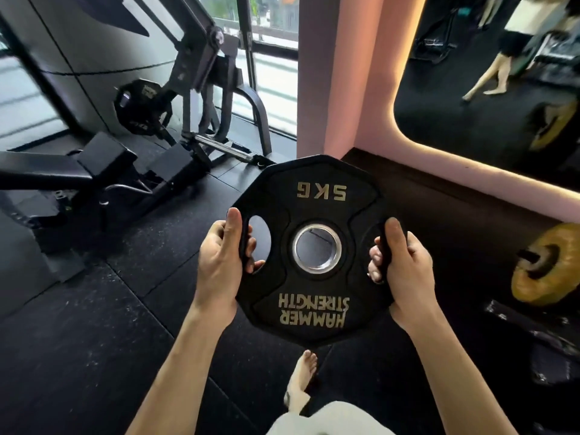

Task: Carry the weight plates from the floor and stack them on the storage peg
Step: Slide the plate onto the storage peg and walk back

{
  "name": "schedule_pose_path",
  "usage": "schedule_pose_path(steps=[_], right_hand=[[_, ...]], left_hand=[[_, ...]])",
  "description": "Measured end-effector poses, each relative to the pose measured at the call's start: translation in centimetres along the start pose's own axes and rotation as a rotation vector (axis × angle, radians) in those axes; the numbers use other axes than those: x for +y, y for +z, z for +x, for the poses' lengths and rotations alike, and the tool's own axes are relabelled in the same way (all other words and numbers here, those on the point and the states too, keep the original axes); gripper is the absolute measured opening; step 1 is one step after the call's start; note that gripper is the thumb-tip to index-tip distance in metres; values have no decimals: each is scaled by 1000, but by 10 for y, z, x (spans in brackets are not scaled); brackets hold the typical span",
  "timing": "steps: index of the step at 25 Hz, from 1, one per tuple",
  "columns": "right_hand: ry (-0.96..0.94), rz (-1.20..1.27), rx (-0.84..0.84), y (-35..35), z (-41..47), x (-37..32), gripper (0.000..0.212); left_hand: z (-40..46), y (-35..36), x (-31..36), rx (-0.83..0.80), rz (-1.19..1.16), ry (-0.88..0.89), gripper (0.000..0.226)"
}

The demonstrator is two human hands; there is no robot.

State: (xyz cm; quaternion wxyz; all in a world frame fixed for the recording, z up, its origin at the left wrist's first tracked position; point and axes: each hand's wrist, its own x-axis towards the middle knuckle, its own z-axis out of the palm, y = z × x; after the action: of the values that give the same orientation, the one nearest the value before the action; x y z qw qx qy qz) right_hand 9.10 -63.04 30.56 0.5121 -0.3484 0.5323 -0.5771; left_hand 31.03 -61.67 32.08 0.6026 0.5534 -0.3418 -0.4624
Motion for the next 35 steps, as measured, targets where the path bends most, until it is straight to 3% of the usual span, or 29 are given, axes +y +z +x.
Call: schedule_pose_path(steps=[11,21,23,26,35], right_hand=[[0,35,131,99,290,-43,40],[-45,113,390,176,511,-56,41],[-76,139,490,175,559,-67,40],[-98,139,574,169,597,-81,38],[-239,157,910,75,730,-125,36]], left_hand=[[317,104,34,-121,-51,-3,41],[593,205,52,-396,-5,2,39],[649,248,56,-521,-6,-26,38],[689,295,58,-584,-6,-39,41],[780,513,32,-875,-7,-81,64]])
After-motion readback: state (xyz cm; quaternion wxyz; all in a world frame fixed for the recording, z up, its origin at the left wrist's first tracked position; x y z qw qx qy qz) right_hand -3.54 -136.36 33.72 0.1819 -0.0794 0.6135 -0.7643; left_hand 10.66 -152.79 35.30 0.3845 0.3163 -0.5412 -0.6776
